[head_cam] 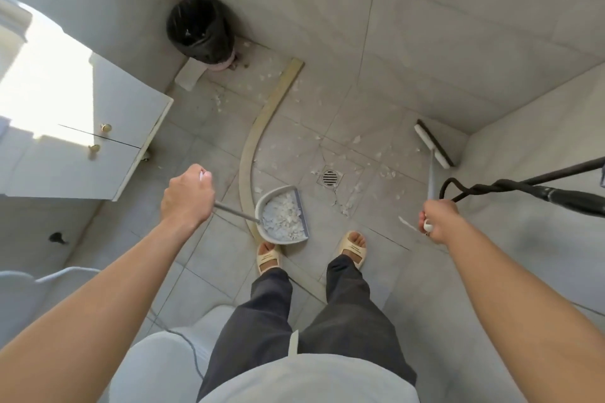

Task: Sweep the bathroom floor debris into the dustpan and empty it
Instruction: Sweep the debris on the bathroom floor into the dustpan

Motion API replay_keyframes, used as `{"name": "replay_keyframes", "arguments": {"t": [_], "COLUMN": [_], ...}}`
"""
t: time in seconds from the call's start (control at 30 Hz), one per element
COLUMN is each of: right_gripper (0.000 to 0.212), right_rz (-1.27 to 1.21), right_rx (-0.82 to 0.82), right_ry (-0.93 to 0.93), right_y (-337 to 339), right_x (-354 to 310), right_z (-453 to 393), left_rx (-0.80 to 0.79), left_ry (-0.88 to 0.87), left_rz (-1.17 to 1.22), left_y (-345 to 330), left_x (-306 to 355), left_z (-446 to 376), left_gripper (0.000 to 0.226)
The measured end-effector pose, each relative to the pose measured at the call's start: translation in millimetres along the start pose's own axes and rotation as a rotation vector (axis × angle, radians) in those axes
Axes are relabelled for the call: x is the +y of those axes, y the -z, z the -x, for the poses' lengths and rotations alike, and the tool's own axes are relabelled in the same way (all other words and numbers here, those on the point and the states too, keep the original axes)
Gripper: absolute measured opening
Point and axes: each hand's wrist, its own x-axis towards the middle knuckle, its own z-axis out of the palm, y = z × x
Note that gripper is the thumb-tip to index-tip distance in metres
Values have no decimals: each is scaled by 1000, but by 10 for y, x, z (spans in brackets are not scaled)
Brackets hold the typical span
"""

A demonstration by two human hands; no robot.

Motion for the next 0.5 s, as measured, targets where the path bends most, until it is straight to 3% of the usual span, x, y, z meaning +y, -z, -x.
{"name": "replay_keyframes", "arguments": {"t": [0.07, 0.23, 0.37, 0.5], "right_gripper": [39, 33, 18, 17], "right_rz": [28, 66, 105, 30], "right_rx": [0, -117, -188, -179], "right_ry": [17, -80, -74, -34], "right_y": [-29, 39, 345, 490], "right_x": [195, 571, 408, 252], "right_z": [68, 526, 817, 1050], "left_rx": [8, 11, -16, -41], "left_ry": [21, 58, 53, -10], "left_rz": [-1, -1, 19, 23], "left_y": [-55, -154, -184, -201], "left_x": [57, 122, 49, -82], "left_z": [21, 78, 106, 117], "left_gripper": [27, 29, 27, 28]}}
